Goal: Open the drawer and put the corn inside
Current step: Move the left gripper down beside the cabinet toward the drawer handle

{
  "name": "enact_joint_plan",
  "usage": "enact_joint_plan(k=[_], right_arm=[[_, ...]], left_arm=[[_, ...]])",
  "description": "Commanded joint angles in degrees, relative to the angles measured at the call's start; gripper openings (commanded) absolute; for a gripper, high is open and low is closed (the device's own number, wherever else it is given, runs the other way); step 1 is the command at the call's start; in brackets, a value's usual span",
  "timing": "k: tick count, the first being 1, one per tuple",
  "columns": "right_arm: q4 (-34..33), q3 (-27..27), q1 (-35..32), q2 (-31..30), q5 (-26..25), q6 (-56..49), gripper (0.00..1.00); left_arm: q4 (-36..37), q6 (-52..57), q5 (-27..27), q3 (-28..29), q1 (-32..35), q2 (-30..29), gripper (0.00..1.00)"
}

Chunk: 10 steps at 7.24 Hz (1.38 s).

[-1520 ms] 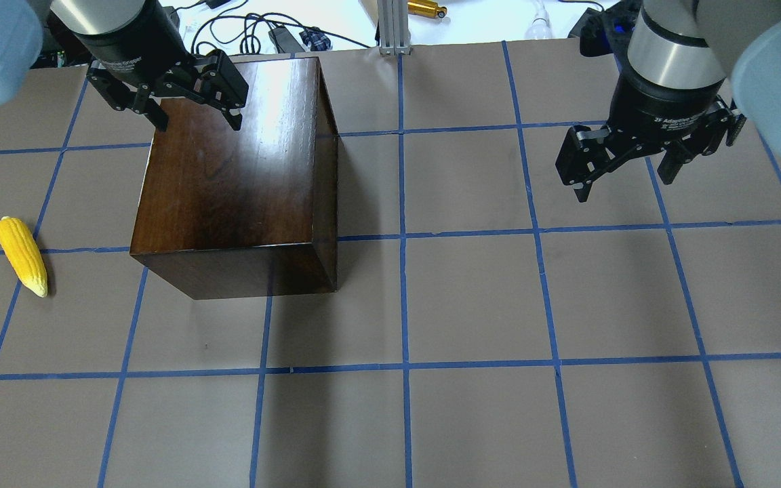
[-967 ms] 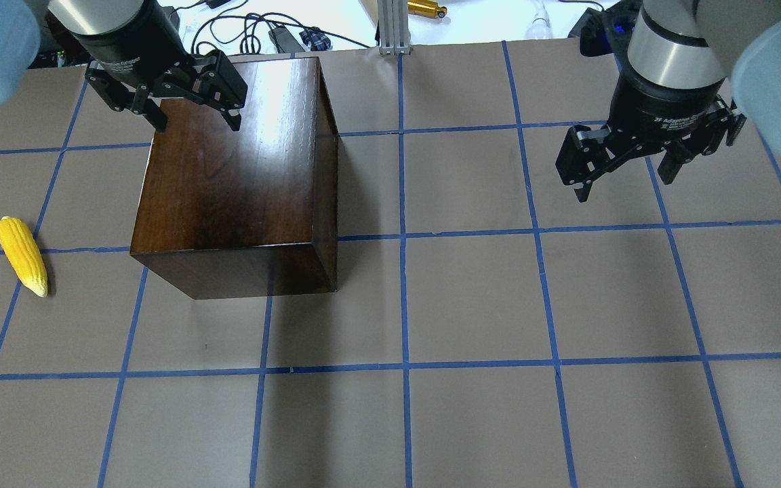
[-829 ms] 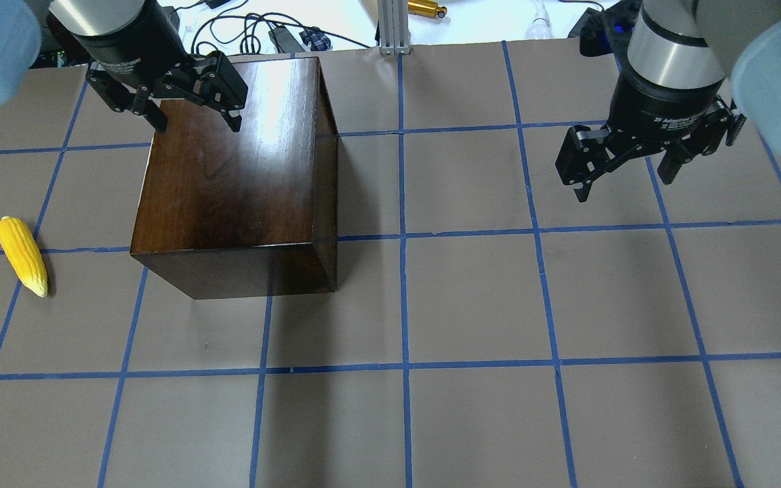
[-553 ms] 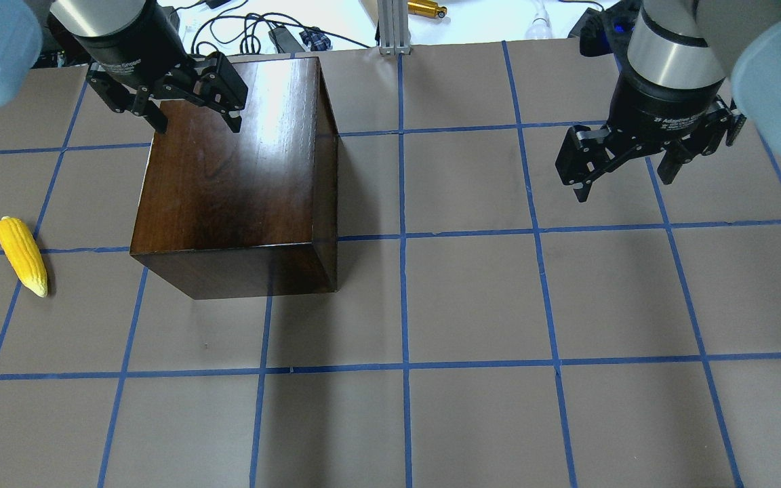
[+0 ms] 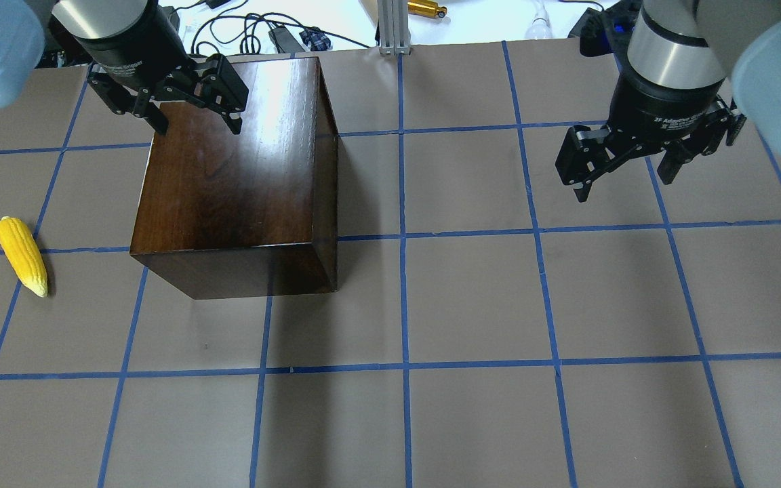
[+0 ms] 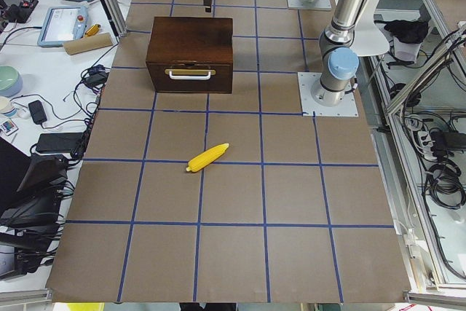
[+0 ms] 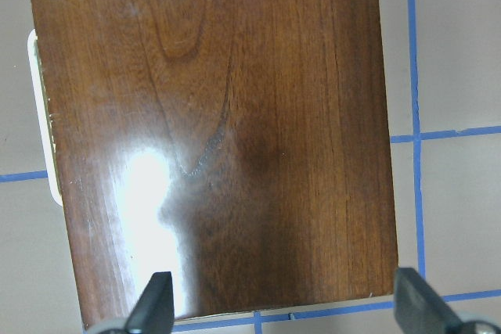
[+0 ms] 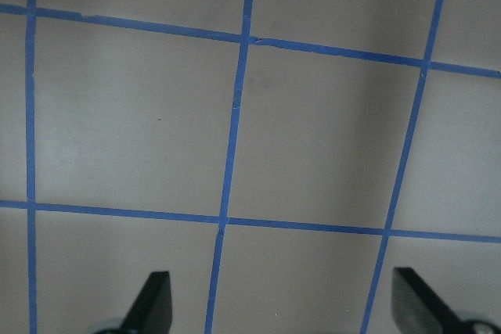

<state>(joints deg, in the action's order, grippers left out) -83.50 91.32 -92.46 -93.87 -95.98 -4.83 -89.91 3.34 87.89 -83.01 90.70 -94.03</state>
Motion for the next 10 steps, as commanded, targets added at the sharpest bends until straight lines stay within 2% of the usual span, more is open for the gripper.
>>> enact_joint_plan(k=[1,6,8,10], right_arm=[[0.0,0.0,0.0,0.0,-0.1,0.0,1.00],[0.0,0.0,0.0,0.0,0.0,0.0,1.00],[0.0,0.0,0.0,0.0,0.0,0.0,1.00],[0.0,0.0,0.0,0.0,-0.1,0.0,1.00]], left_arm=[[0.0,0.0,0.0,-0.1,0.0,0.1,1.00],[0.1,0.8,1.2,-0.1,-2.0,0.0,1.00],[-0.2,1.7,0.7,-0.2,-10.6,-0.3,1.00],[-0.2,10.1,0.4,-0.1,-21.5,-1.2,1.00]])
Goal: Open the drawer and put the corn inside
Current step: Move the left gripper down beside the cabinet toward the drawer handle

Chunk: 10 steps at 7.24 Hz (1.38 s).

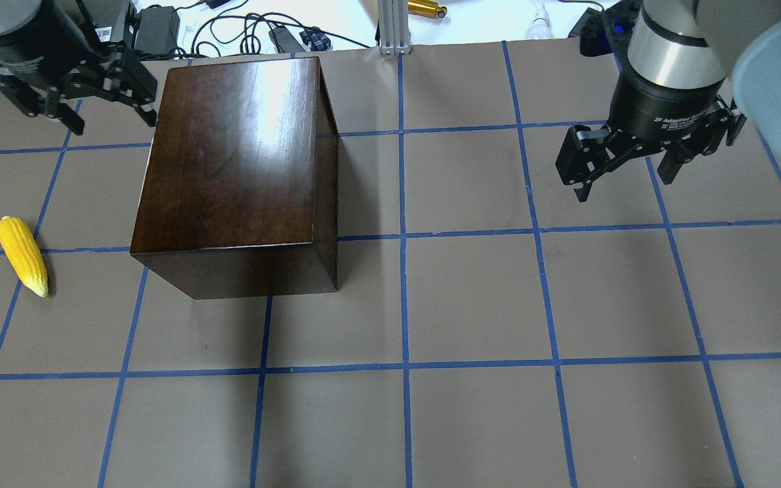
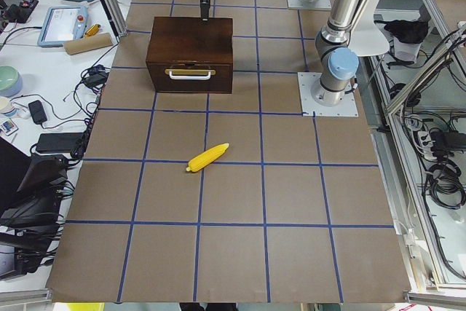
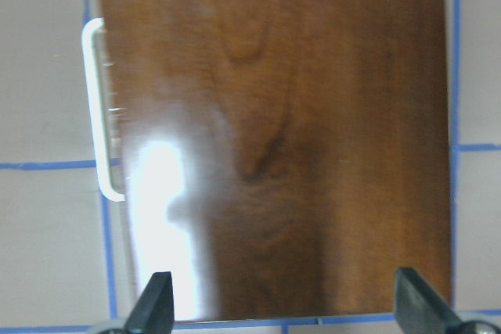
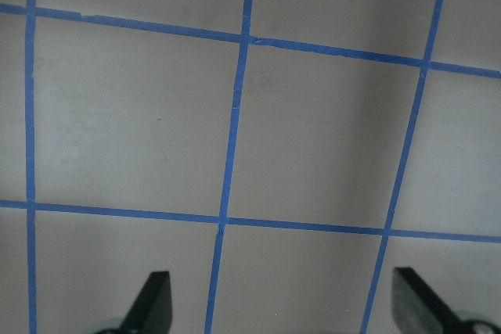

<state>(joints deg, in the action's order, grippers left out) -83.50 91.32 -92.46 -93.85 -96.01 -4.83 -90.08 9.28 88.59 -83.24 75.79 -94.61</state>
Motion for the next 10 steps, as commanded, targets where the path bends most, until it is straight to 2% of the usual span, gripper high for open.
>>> enact_joint_plan(k=[1,4,5,6,7,8,10], right_arm=[[0.0,0.0,0.0,0.1,-0.1,0.0,1.00],[0.0,0.0,0.0,0.0,-0.1,0.0,1.00],[0.0,0.0,0.0,0.0,0.0,0.0,1.00],[0.0,0.0,0.0,0.1,0.0,0.0,1.00],[0.0,0.0,0.0,0.0,0.0,0.0,1.00],[0.0,0.0,0.0,0.0,0.0,0.0,1.00],[0.0,0.0,0.0,0.0,0.0,0.0,1.00]], left_arm=[[0.0,5.1,-0.5,0.1,-9.5,-1.4,1.00],[0.5,19.7,-0.8,-0.2,-16.9,-6.6,1.00],[0.6,22.9,-0.8,-0.2,-17.3,-8.6,1.00],[0.6,22.9,-3.0,-0.1,-17.3,-10.2,1.00],[0.6,23.1,-9.8,-0.3,-17.4,-12.2,1.00],[0.5,23.4,-12.2,-0.3,-17.5,-14.1,1.00],[0.0,27.6,-12.7,-1.4,-17.4,-16.0,1.00]])
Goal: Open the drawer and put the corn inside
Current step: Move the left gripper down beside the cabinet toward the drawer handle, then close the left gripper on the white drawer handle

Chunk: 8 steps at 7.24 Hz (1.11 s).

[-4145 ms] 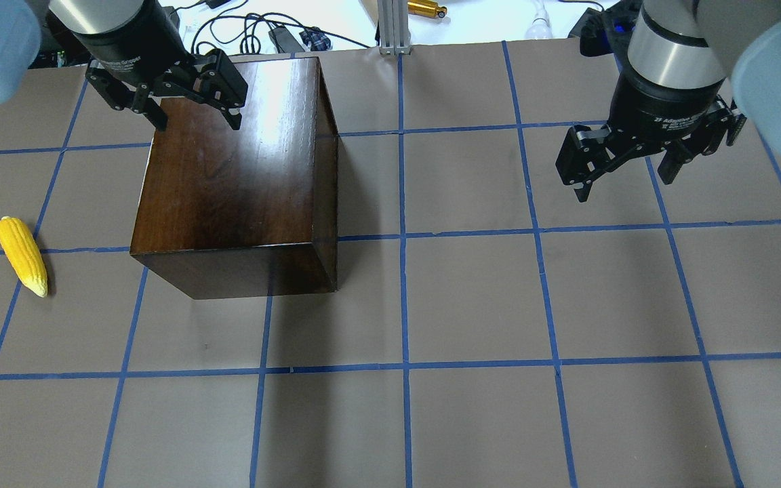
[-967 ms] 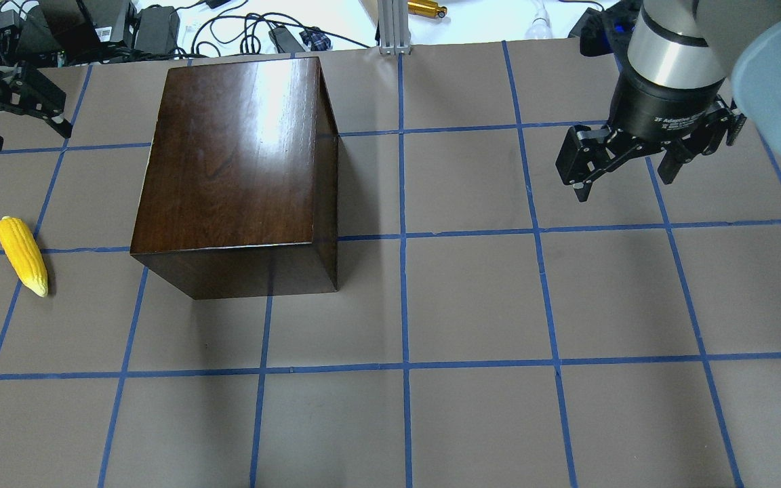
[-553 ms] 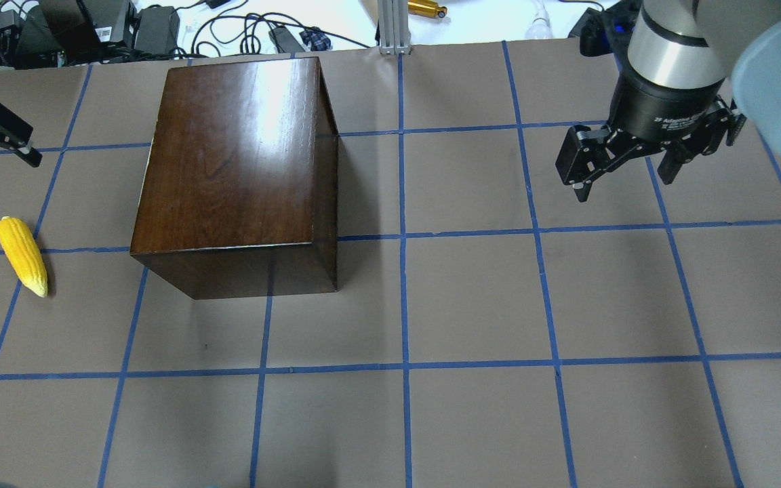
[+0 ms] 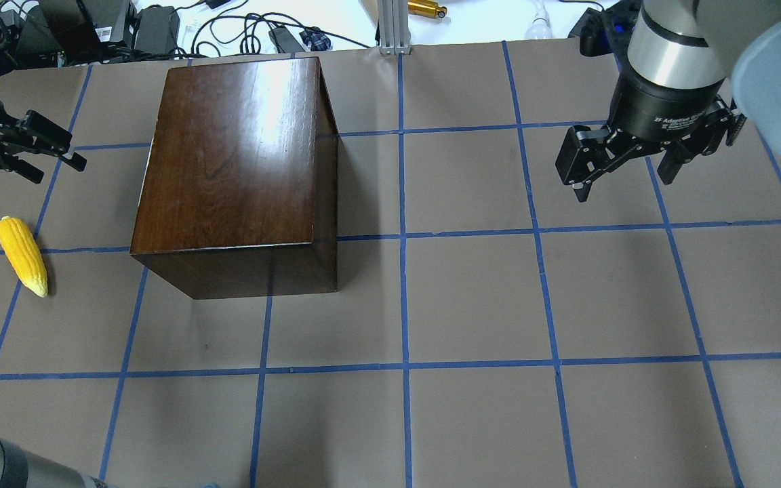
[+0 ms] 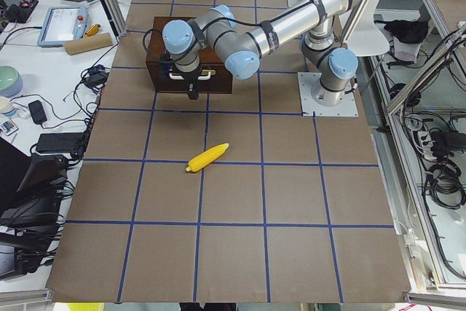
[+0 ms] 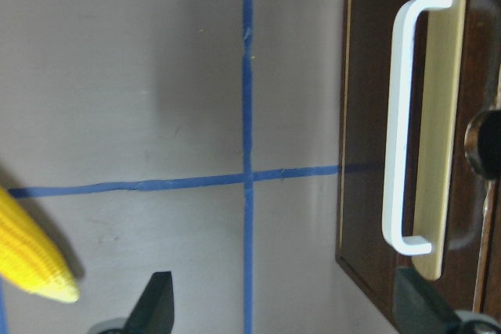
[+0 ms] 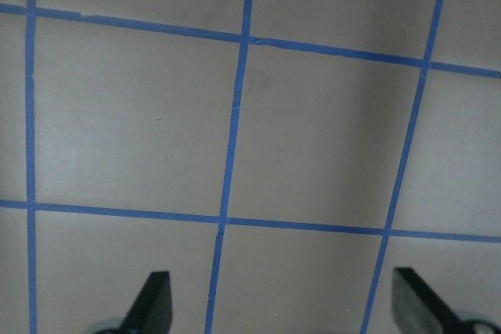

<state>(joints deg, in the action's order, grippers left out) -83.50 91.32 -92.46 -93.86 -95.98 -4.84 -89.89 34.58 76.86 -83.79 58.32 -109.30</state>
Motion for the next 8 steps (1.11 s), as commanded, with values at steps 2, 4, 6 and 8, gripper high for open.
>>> enact_joint_plan(k=[2,4,6,8], right_arm=[[0.0,0.0,0.0,0.1,0.0,0.0,1.00],[0.0,0.0,0.0,0.0,-0.1,0.0,1.00],[0.0,0.0,0.0,0.0,-0.1,0.0,1.00],[0.0,0.0,0.0,0.0,0.0,0.0,1.00]], left_arm=[[0.6,1.8,-5.2,-3.6,0.0,-1.7,1.00],[0.8,1.7,-5.4,-4.1,0.4,-2.4,1.00],[3.1,0.5,-7.3,-4.1,1.5,-3.4,1.00],[4.0,-0.7,-7.2,-4.1,2.6,-4.0,1.00]])
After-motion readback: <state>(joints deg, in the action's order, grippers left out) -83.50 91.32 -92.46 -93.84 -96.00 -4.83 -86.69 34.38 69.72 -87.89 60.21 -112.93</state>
